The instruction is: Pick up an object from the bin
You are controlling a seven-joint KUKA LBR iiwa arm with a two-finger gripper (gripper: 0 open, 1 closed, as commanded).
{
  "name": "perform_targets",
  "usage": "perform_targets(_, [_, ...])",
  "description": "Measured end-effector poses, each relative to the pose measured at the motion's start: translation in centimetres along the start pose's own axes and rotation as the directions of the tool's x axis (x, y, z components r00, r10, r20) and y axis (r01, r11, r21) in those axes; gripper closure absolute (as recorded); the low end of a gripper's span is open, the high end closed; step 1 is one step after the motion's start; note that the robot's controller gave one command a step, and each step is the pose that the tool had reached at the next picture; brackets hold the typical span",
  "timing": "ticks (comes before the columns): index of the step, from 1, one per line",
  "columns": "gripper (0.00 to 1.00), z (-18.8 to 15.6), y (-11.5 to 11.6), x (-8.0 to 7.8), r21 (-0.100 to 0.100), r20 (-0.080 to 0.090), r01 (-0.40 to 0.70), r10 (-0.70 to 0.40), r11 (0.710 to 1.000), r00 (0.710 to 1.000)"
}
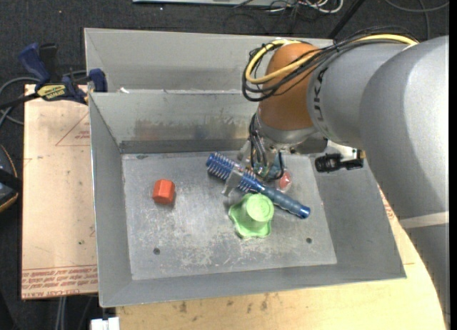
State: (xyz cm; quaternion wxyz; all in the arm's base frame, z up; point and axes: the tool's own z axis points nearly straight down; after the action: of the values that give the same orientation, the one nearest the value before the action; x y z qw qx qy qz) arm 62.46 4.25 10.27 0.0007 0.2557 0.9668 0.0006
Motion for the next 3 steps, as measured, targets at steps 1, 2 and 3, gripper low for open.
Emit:
perform_targets(1, [0.0,2.53,0.34,0.51,-0.007,0.005,-0.238,0.238,0.971,0.971])
perform_targets(2, [0.0,2.24,0.52,0.34,-0.004,0.004,-0.235,0.235,0.972,0.972])
perform_targets(3, [1.0,2.08,0.62,0.27,-0.006,0.006,-0.234,0.234,0.972,0.972])
